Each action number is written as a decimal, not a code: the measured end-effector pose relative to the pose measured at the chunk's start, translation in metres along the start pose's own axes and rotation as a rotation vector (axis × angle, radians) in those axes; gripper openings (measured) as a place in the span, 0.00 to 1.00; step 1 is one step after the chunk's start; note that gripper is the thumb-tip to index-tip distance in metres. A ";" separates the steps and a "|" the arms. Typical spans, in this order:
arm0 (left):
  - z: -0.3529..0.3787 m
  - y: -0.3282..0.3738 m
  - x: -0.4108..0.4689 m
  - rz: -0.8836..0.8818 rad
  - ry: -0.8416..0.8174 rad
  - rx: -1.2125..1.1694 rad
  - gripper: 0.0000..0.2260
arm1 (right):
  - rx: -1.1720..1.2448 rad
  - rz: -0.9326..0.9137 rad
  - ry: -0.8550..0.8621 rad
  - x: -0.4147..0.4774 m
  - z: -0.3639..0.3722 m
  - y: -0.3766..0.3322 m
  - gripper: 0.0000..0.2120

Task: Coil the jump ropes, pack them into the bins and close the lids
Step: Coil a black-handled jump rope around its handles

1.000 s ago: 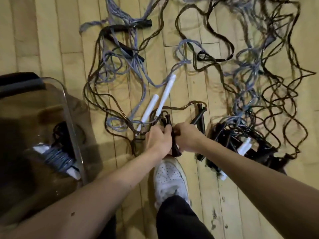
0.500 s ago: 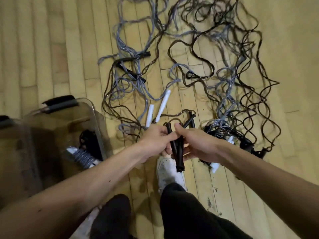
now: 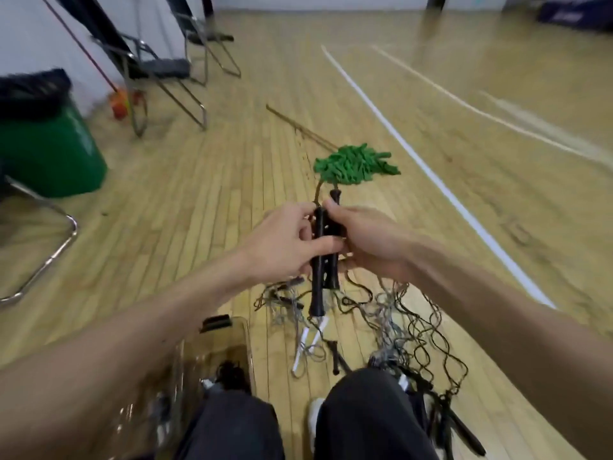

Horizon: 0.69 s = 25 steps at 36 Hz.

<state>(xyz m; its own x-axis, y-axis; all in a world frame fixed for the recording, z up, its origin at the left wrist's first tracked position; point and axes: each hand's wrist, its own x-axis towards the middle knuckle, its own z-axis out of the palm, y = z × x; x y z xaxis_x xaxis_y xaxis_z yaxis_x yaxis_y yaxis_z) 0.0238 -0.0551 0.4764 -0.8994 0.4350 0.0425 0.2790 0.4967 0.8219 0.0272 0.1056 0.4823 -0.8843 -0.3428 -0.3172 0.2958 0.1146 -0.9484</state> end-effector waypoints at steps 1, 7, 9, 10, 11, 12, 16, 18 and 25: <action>-0.011 0.020 -0.009 0.043 0.040 0.014 0.14 | -0.024 -0.047 0.004 -0.016 0.006 -0.019 0.24; -0.058 0.126 -0.072 0.334 0.261 0.151 0.10 | -0.179 -0.312 0.018 -0.115 0.048 -0.104 0.19; -0.068 0.158 -0.095 0.417 0.322 0.224 0.10 | -0.177 -0.392 0.010 -0.145 0.057 -0.124 0.19; -0.072 0.174 -0.106 0.454 0.345 0.261 0.11 | -0.167 -0.432 -0.002 -0.162 0.062 -0.134 0.19; -0.076 0.187 -0.116 0.484 0.360 0.289 0.13 | -0.151 -0.464 -0.022 -0.177 0.066 -0.141 0.19; -0.079 0.199 -0.125 0.510 0.377 0.315 0.16 | -0.140 -0.491 -0.041 -0.191 0.069 -0.148 0.19; -0.082 0.229 -0.153 0.567 0.457 0.424 0.20 | -0.139 -0.535 -0.054 -0.234 0.081 -0.160 0.19; -0.080 0.235 -0.164 0.581 0.420 0.460 0.13 | -0.129 -0.530 -0.054 -0.248 0.084 -0.157 0.19; -0.072 0.220 -0.186 0.517 0.263 0.382 0.21 | 0.140 -0.398 -0.105 -0.265 0.088 -0.113 0.17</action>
<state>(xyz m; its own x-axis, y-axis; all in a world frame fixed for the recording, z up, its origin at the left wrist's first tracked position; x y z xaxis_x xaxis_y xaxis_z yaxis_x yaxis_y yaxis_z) 0.2289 -0.0806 0.6905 -0.6575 0.5141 0.5508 0.7490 0.5253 0.4037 0.2600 0.1017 0.6740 -0.9000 -0.4282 0.0814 -0.0082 -0.1702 -0.9854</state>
